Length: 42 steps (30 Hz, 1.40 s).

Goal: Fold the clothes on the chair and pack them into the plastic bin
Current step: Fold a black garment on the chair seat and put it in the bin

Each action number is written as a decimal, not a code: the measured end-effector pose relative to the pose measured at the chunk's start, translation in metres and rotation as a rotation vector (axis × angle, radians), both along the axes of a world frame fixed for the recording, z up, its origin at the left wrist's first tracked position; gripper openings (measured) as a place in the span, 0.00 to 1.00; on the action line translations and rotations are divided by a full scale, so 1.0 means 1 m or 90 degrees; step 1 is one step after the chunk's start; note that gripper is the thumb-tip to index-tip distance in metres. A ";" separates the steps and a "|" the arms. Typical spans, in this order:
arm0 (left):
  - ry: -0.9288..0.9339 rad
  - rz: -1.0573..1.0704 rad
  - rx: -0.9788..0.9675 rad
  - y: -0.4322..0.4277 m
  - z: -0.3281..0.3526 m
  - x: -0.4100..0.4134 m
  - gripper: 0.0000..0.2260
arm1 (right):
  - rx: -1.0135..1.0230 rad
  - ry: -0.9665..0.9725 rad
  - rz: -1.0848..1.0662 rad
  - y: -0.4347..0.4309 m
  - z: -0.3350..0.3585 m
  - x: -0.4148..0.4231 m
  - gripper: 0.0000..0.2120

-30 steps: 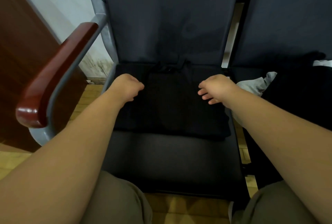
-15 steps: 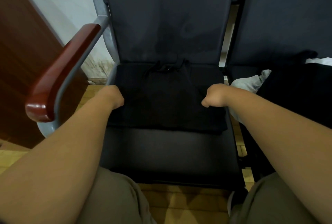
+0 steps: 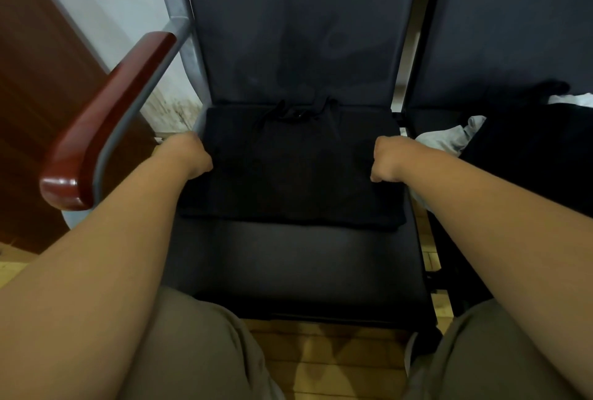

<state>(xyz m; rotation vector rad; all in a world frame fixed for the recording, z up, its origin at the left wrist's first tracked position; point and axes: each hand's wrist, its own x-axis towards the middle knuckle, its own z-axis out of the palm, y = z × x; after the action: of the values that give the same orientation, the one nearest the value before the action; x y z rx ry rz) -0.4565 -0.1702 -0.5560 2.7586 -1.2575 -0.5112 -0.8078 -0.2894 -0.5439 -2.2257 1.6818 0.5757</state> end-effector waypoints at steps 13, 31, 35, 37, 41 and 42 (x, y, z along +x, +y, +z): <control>-0.087 -0.198 0.049 -0.001 0.020 -0.042 0.15 | 0.143 -0.070 0.097 0.030 0.005 0.035 0.16; 0.292 -0.254 0.342 0.034 0.013 -0.104 0.08 | 0.253 -0.068 0.092 0.064 0.004 0.012 0.24; 0.362 -0.259 0.466 0.049 0.023 -0.116 0.10 | 0.357 -0.013 0.093 0.074 0.004 0.004 0.23; 0.397 -0.266 0.500 0.052 0.027 -0.118 0.12 | 0.387 0.003 0.097 0.075 0.005 0.003 0.21; 0.350 -0.262 0.353 0.038 0.027 -0.110 0.10 | 0.364 -0.060 0.072 0.064 0.007 0.007 0.16; 0.309 -0.259 0.273 0.029 0.024 -0.105 0.10 | 0.345 -0.106 0.047 0.059 0.007 0.010 0.14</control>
<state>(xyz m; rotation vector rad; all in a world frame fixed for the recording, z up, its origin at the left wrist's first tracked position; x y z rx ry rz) -0.5611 -0.1415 -0.5319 2.4010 -1.7202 -1.5316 -0.7978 -0.2301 -0.5369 -1.8838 1.1872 0.7373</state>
